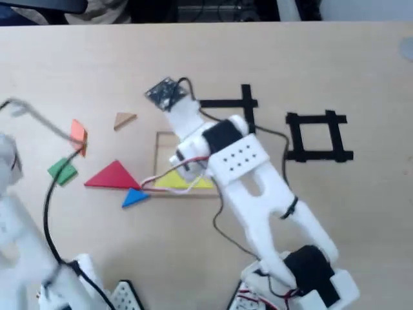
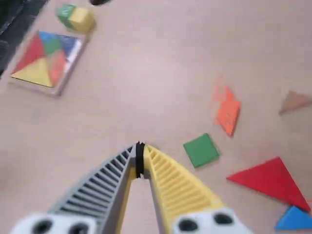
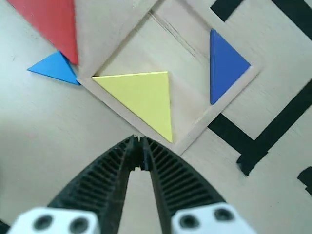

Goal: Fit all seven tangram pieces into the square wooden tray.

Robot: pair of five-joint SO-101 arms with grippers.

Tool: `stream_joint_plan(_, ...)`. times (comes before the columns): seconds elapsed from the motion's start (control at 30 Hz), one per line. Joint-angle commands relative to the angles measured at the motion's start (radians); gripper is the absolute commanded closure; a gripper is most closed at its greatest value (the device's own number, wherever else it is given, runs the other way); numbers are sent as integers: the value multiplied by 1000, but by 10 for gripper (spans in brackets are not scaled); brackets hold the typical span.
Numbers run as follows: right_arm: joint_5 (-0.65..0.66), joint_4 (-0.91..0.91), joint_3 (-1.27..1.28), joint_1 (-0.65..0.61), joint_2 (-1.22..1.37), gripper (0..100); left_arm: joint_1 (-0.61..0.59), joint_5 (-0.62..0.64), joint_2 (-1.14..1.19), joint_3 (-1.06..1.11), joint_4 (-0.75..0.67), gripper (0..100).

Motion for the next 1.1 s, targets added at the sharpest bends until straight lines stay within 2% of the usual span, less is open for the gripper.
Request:
stream_joint_plan(0.0,-6,-18,-4,101,-38,988,130,-84,250,-73,-20,966)
stream_joint_plan(0.07,-51,-31,-4,186,-81,988,177,-120,413,-119,-17,918)
stream_joint_plan(0.17,-66,-29,4,319,-180,987,196,-60,624,-226,-21,838)
stream_joint_plan(0.27,-63,-34,68,453,-302,987,194,-63,793,-366,-23,838)
stream_joint_plan(0.4,0,-92,242,586,-435,987,185,-160,967,-524,-6,836)
stream_joint_plan(0.53,12,-209,453,680,-530,987,119,-308,1033,-667,103,834)
stream_joint_plan(0.7,11,-338,598,671,-570,987,85,-347,1106,-786,149,835)
stream_joint_plan(0.83,11,-388,639,598,-536,987,159,-358,1206,-835,141,836)
stream_joint_plan(0.97,11,-436,667,597,-469,987,196,-427,1336,-908,141,834)
stream_joint_plan(1.07,11,-460,670,597,-421,987,200,-430,1453,-995,147,833)
